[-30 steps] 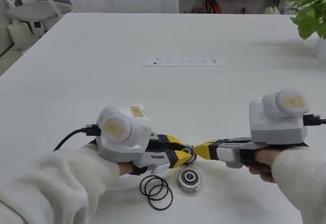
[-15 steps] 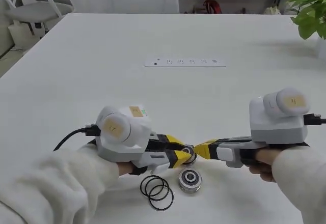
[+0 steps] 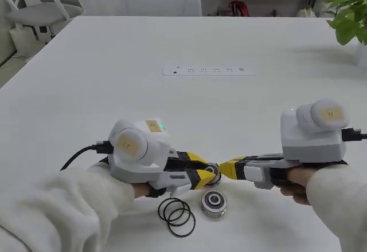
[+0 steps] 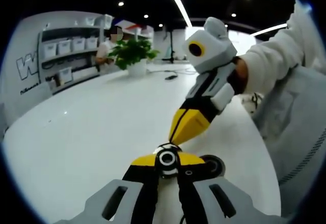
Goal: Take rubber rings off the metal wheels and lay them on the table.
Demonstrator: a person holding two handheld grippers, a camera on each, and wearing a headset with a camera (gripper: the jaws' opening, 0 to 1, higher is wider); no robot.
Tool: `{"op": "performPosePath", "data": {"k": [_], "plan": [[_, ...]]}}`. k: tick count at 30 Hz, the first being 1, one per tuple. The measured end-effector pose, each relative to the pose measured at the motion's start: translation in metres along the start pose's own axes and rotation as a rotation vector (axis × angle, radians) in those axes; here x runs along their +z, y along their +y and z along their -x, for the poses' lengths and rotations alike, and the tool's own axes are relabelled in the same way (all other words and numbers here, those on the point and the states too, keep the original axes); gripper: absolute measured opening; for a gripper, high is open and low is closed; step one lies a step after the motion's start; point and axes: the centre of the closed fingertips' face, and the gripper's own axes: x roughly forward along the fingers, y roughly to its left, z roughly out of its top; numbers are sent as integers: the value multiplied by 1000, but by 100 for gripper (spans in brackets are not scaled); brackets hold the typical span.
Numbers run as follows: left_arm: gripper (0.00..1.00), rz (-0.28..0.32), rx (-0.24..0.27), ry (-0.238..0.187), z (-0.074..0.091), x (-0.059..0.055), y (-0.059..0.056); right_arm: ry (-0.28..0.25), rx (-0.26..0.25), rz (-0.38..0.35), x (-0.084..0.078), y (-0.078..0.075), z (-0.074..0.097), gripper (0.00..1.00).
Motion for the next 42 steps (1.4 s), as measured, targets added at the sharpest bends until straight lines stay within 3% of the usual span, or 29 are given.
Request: {"op": "performPosePath", "data": {"k": [25,28,31,42], "plan": [[14,-16,5,4,-5,-1,-2,3,7,16,1,3,-1,0],[14,-20,8,14,-5,-4,-2,-18,53,9,6,13,-2,0],[14,-17,13,11,-4,-4,0,-41,42,10,15,14,0,0],[14,-10,18,16,-7,-3,2,-47,31,-19,12,7,1,0]]}}
